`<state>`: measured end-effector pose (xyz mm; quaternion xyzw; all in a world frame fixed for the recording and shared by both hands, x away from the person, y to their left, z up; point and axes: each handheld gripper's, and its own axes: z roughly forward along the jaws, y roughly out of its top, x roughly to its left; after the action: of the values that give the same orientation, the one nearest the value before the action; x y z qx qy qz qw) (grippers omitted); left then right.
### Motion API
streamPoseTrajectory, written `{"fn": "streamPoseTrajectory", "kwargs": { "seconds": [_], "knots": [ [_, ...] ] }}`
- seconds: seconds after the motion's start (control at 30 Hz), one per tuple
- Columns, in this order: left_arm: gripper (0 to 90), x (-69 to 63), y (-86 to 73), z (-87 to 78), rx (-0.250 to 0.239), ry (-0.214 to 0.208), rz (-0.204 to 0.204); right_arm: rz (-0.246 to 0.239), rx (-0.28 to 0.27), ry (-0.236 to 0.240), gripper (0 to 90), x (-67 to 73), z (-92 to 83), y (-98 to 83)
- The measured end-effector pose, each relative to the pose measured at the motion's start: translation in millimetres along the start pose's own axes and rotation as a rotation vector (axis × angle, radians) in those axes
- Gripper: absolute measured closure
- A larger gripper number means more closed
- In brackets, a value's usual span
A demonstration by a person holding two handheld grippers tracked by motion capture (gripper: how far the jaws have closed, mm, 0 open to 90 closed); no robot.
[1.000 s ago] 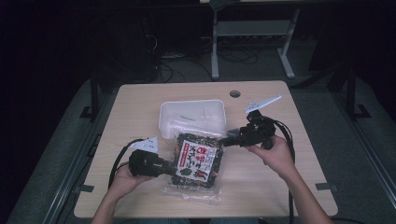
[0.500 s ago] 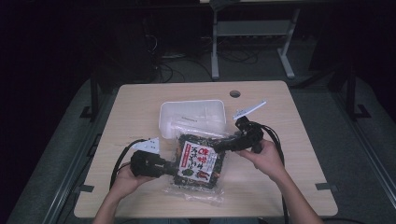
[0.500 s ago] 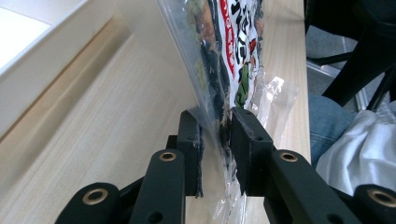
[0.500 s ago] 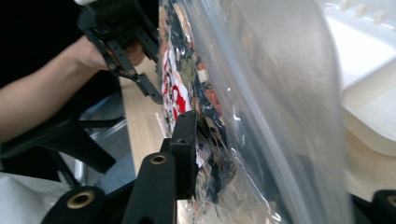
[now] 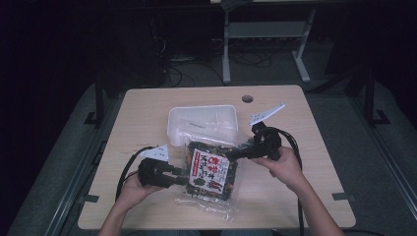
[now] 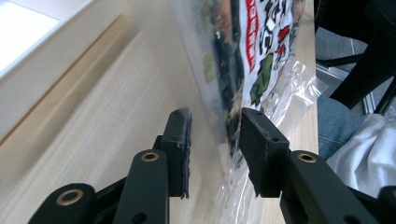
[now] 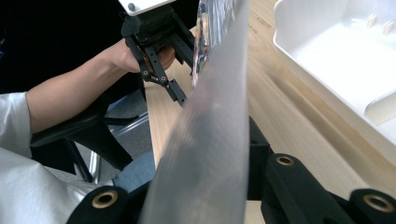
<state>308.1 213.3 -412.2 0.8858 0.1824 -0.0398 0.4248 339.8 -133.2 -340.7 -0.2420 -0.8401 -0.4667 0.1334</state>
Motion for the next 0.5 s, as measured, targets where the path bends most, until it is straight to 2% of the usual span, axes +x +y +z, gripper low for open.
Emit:
{"fn": "streamPoseTrajectory", "kwargs": {
  "seconds": [0.07,0.27,0.5],
  "knots": [
    [62.1,-1.1,-1.7,-3.4,-0.015,0.008,-0.003,-0.012,-0.001,-0.013,77.5,2.7,-3.8,1.0],
    [60.4,-0.2,-8.6,-9.2,-0.017,0.021,-0.019,-0.024,-0.019,-0.047,77.7,6.6,-17.6,0.7],
    [57.6,-6.5,-16.9,-19.1,-0.009,0.061,-0.021,-0.037,-0.055,-0.126,77.7,11.0,-41.1,7.2]
  ]
}}
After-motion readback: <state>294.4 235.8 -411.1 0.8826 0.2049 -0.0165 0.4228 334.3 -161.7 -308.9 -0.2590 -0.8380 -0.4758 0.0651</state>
